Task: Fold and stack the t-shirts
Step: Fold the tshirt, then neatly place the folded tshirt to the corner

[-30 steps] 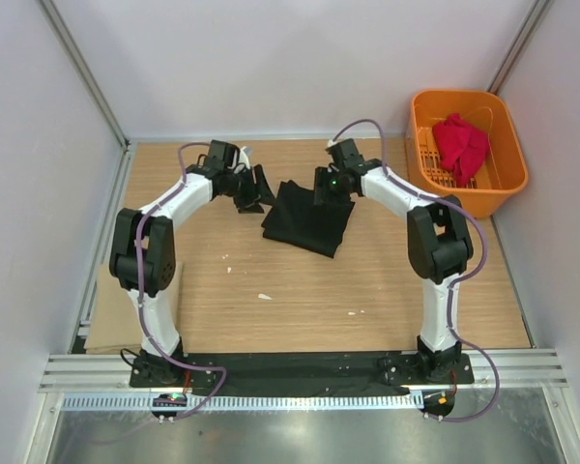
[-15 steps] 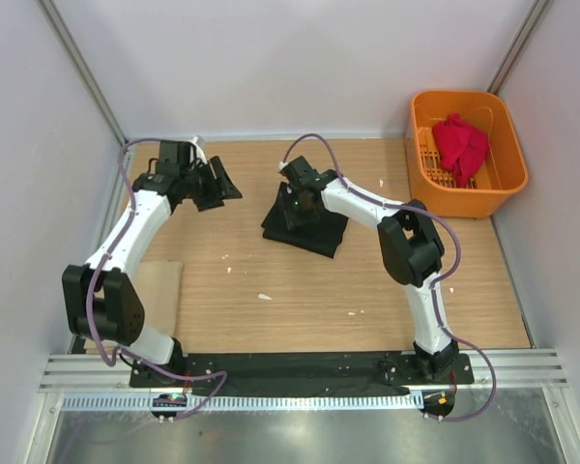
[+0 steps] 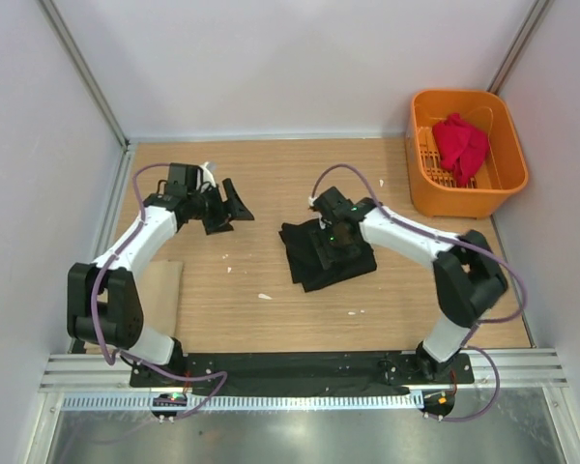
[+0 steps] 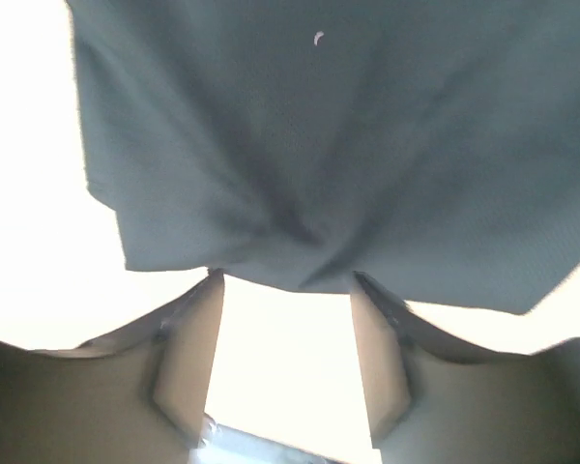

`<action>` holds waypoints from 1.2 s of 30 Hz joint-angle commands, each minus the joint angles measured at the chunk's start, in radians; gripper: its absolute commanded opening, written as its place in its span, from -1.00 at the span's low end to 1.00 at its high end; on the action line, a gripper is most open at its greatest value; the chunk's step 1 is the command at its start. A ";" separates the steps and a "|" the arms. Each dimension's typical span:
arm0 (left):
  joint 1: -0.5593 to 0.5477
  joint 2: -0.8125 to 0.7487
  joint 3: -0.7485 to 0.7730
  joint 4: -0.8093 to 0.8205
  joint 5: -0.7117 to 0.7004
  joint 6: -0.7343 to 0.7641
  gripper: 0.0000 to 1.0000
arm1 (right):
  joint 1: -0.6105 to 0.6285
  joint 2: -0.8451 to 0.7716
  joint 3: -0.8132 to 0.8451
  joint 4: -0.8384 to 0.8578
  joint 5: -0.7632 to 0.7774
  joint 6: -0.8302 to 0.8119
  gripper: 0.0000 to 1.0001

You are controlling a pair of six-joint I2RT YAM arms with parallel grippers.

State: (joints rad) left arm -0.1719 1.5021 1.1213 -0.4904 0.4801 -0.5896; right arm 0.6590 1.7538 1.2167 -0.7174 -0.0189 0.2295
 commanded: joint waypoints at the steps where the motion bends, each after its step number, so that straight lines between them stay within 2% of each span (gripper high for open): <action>1: -0.062 -0.017 -0.055 0.160 0.063 -0.050 0.50 | -0.015 -0.210 0.006 -0.040 0.059 -0.013 0.25; 4: -0.162 0.041 -0.078 0.254 0.019 -0.073 0.67 | -0.074 -0.286 0.006 -0.027 -0.004 0.005 0.40; 6: -0.230 0.110 -0.068 0.291 -0.029 -0.064 0.74 | -0.143 -0.297 -0.006 -0.010 -0.045 0.010 0.43; 9: -0.273 0.197 -0.046 0.341 -0.061 -0.052 0.80 | -0.231 -0.307 -0.023 0.024 -0.148 0.037 0.43; 14: -0.294 0.283 -0.003 0.361 -0.166 0.022 0.87 | -0.265 -0.324 -0.057 0.042 -0.203 0.039 0.43; 18: -0.302 0.346 0.012 0.389 -0.173 0.053 0.81 | -0.271 -0.335 -0.092 0.064 -0.214 0.039 0.43; 25: -0.302 0.440 0.018 0.520 -0.132 0.039 0.44 | -0.289 -0.343 -0.120 0.076 -0.219 0.034 0.41; 36: -0.324 0.475 -0.025 0.561 -0.199 -0.004 0.39 | -0.309 -0.367 -0.141 0.088 -0.239 0.041 0.36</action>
State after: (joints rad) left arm -0.4843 1.9369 1.1244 0.0711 0.3321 -0.5873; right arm 0.3565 1.4353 1.0748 -0.6640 -0.2379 0.2649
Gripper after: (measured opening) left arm 0.697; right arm 0.683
